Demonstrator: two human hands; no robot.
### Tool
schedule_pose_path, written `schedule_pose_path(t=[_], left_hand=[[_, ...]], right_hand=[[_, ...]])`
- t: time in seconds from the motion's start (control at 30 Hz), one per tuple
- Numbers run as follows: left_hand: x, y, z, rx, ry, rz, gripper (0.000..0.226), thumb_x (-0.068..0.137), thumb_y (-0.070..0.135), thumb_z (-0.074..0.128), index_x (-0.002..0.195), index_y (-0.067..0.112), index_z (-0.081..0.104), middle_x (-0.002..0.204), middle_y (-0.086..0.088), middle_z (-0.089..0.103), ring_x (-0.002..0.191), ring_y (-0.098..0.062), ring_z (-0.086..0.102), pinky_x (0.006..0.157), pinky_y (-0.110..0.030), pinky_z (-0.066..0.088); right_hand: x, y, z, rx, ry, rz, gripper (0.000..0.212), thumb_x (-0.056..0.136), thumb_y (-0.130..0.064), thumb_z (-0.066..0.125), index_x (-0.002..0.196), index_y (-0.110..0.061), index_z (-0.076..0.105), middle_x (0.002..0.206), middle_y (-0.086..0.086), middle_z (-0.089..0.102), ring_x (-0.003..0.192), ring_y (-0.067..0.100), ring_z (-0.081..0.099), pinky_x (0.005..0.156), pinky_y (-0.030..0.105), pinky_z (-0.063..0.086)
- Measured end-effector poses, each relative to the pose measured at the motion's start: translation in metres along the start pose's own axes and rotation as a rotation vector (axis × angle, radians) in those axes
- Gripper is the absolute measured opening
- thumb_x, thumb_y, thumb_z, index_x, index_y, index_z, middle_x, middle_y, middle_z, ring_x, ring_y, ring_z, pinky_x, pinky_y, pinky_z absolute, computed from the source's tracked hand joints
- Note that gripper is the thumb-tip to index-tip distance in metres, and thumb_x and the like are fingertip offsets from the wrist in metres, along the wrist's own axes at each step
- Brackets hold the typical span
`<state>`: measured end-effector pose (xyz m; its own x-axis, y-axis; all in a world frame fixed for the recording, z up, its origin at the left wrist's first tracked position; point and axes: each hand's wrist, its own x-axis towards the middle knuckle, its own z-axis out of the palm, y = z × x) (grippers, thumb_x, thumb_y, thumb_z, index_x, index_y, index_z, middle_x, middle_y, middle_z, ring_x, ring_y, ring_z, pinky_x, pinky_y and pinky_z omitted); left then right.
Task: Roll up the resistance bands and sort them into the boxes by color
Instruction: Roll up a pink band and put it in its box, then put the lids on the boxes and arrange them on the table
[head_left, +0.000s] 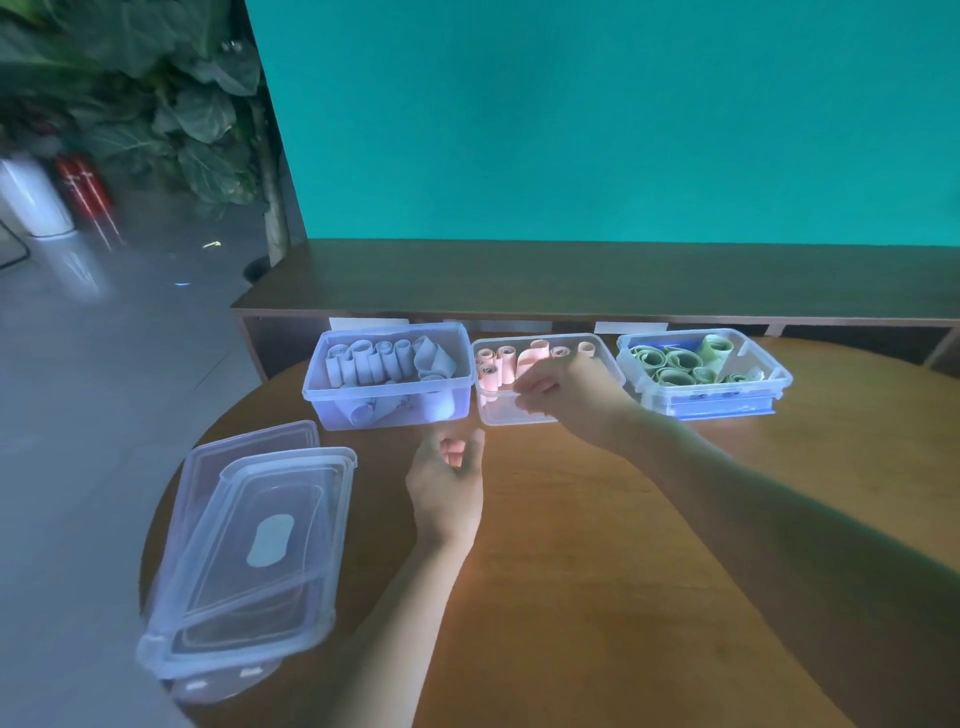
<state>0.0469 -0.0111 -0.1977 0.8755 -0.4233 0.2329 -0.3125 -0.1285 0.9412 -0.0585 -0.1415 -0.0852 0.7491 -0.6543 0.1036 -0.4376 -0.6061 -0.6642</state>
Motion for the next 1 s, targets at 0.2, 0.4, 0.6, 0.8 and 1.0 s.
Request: schedule_pose_path(t=[0.2,0.4,0.6,0.8,1.0], left_hand=[[-0.037,0.019,-0.058,0.101,-0.081,0.102,0.035,0.095,0.045,0.065,0.123,0.024,0.064,0.101,0.019,0.065,0.094,0.010,0.059,0.088,-0.019,0.049],[-0.046,0.024,-0.154,0.213,0.000,0.159,0.030,0.094,0.041,0.068,0.121,0.026,0.066,0.102,0.016,0.067,0.093,0.003,0.061,0.086,-0.024,0.054],[-0.039,-0.006,-0.243,0.482,-0.026,0.090,0.035,0.093,0.046,0.064,0.118,0.022,0.068,0.113,0.004,0.067,0.103,-0.014,0.061,0.092,-0.037,0.054],[-0.041,-0.037,-0.287,0.754,-0.021,0.024,0.030,0.095,0.047,0.061,0.111,0.025,0.073,0.117,0.001,0.065,0.104,-0.015,0.058,0.090,-0.034,0.056],[-0.042,-0.030,-0.288,0.617,-0.085,-0.054,0.021,0.100,0.034,0.059,0.112,0.023,0.072,0.105,0.008,0.069,0.091,-0.007,0.063,0.067,-0.008,0.045]], right_hand=[[-0.064,-0.017,0.028,0.072,-0.087,0.033,0.015,0.090,-0.009,0.069,0.105,-0.011,0.075,0.086,0.000,0.072,0.073,0.010,0.066,0.060,0.012,0.047],[-0.101,-0.061,0.073,0.094,-0.186,0.018,0.007,0.089,-0.032,0.074,0.091,-0.026,0.075,0.073,-0.009,0.073,0.066,0.001,0.067,0.069,0.025,0.055],[-0.113,-0.101,0.129,0.066,-0.292,0.013,0.019,0.093,-0.040,0.068,0.099,-0.022,0.072,0.082,-0.009,0.072,0.071,0.004,0.070,0.059,0.020,0.047],[-0.111,-0.114,0.165,0.062,-0.322,0.057,0.036,0.092,-0.046,0.065,0.115,-0.019,0.065,0.098,-0.006,0.073,0.074,0.007,0.071,0.061,0.025,0.050],[-0.113,-0.121,0.165,0.129,-0.268,0.119,0.019,0.090,-0.030,0.066,0.094,-0.012,0.070,0.081,0.002,0.074,0.079,0.023,0.073,0.063,0.033,0.057]])
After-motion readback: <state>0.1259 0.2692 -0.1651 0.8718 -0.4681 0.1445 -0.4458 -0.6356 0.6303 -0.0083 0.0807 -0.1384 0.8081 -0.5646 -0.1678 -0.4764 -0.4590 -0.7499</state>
